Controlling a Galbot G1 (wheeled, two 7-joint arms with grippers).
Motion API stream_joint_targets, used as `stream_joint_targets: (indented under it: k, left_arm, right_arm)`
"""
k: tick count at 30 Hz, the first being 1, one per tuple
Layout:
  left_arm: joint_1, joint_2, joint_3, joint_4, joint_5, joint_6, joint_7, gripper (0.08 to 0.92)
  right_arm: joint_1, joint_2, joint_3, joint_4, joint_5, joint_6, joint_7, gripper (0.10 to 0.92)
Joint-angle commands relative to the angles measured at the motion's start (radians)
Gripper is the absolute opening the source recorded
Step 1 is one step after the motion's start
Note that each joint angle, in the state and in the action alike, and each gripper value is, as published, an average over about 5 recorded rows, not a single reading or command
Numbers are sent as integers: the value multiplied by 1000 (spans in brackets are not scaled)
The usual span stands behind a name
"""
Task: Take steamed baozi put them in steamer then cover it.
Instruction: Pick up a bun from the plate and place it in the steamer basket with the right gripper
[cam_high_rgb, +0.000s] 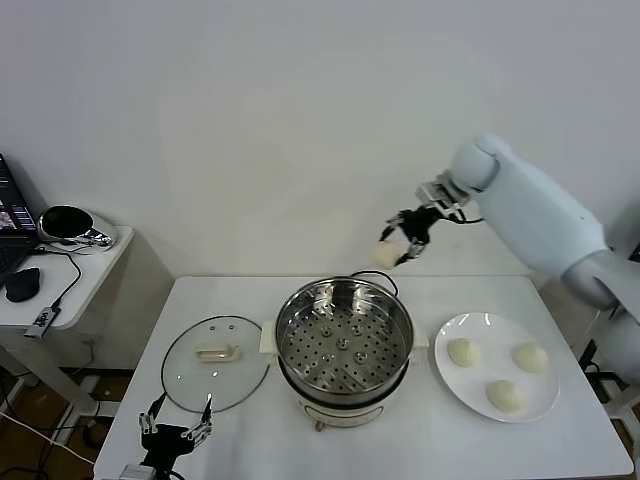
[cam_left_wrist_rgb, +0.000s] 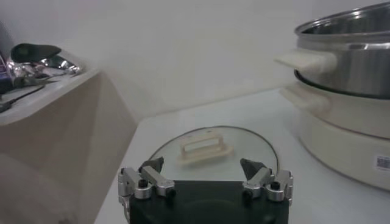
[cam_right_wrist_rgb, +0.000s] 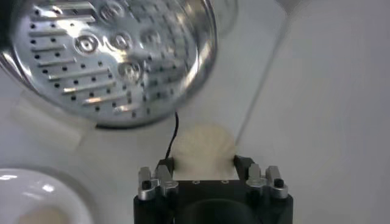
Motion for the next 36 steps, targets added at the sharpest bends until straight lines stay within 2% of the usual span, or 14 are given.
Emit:
stream_joint_targets:
  k: [1, 11, 36]
  left_arm:
    - [10, -12, -6, -4, -4, 7, -3, 823]
    - [18, 7, -19, -13, -50, 20, 10, 823]
    - [12, 2, -22, 11, -67, 21, 6, 823]
  right_arm:
    - [50, 108, -51, 29, -136, 302, -25, 619]
    - [28, 122, -122, 166, -251, 307, -1, 619]
    - [-110, 156, -92, 133, -335, 306, 8, 619]
